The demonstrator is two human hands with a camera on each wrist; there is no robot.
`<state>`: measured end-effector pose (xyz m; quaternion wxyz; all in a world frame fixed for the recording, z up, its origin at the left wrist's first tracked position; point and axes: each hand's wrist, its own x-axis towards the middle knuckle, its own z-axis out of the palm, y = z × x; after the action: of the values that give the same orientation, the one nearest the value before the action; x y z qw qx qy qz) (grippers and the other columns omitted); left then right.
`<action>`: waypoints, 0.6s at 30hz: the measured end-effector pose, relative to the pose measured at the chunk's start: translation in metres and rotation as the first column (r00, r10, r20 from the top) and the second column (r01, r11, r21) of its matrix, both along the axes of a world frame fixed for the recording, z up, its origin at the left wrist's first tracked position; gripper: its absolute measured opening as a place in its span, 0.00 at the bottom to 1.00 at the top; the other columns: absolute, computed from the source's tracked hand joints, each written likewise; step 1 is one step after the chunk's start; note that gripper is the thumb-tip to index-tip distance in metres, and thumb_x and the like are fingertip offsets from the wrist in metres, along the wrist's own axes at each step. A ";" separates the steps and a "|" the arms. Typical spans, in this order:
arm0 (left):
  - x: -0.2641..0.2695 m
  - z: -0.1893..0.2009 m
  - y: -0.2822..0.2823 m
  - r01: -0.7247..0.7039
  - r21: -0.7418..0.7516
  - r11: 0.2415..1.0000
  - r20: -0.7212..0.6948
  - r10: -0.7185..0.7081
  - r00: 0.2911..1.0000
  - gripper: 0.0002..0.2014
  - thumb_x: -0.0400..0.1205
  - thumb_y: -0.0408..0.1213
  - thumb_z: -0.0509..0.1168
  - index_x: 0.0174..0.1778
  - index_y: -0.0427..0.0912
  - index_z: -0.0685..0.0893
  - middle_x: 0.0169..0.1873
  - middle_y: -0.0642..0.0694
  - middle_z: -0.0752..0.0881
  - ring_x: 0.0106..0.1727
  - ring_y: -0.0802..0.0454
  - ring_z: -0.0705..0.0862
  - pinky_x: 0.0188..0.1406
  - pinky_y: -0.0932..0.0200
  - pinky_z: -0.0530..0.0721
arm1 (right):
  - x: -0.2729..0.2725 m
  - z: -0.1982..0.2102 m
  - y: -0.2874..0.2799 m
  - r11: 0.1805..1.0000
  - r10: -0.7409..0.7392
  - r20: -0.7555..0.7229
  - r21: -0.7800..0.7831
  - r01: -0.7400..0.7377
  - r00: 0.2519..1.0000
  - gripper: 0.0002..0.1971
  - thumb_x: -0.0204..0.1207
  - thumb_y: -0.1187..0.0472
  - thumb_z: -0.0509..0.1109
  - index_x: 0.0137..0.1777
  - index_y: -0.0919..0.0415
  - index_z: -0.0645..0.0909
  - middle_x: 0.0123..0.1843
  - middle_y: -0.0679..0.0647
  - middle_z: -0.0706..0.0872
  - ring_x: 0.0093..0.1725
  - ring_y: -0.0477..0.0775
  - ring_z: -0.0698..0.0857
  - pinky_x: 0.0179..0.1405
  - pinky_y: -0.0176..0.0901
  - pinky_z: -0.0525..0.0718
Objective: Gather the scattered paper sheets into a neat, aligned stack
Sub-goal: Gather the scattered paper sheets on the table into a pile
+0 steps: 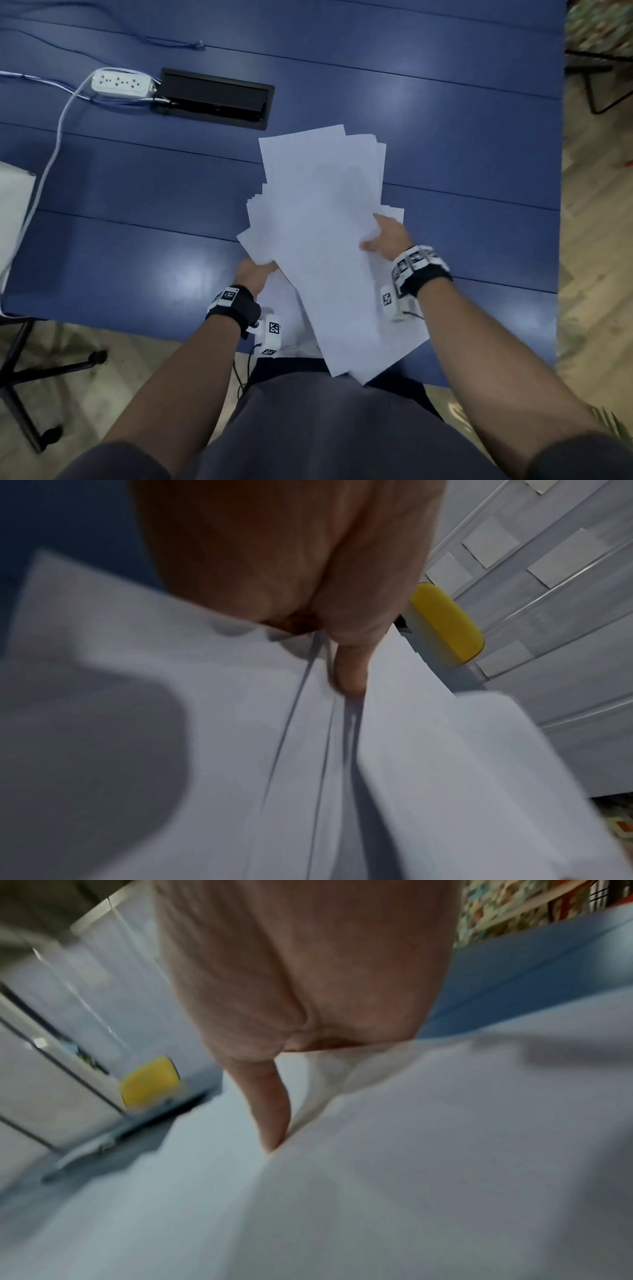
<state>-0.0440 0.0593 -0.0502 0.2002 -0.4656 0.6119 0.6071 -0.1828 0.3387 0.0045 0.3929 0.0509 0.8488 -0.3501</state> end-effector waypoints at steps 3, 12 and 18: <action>-0.002 0.003 0.004 -0.102 -0.034 0.994 0.085 0.105 0.991 0.37 0.89 0.69 0.57 0.85 0.44 0.73 0.74 0.44 0.83 0.79 0.38 0.78 0.82 0.42 0.74 | 0.023 -0.026 -0.001 0.966 -0.176 -0.079 0.177 0.187 0.981 0.29 0.72 0.63 0.75 0.74 0.52 0.75 0.67 0.52 0.85 0.64 0.58 0.85 0.60 0.44 0.83; 0.009 -0.007 0.006 -0.074 0.003 0.997 -0.033 0.074 0.997 0.22 0.73 0.51 0.87 0.58 0.50 0.89 0.61 0.50 0.93 0.70 0.41 0.88 0.78 0.41 0.81 | 0.072 -0.037 0.010 0.935 -0.139 0.017 0.332 0.125 0.990 0.20 0.77 0.61 0.65 0.68 0.56 0.80 0.62 0.54 0.87 0.61 0.60 0.87 0.48 0.42 0.79; 0.007 0.002 0.007 -0.024 0.013 1.000 -0.075 0.025 0.997 0.23 0.75 0.42 0.86 0.65 0.45 0.90 0.61 0.50 0.94 0.67 0.44 0.89 0.75 0.46 0.81 | 0.076 -0.036 0.003 0.885 -0.373 -0.035 0.285 0.367 0.927 0.08 0.74 0.66 0.67 0.36 0.55 0.76 0.42 0.52 0.84 0.42 0.58 0.82 0.30 0.37 0.73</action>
<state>-0.0369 0.0659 -0.0481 0.1727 -0.4488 0.6097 0.6301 -0.1066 0.3422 -0.0311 0.3161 0.2717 0.8611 -0.2912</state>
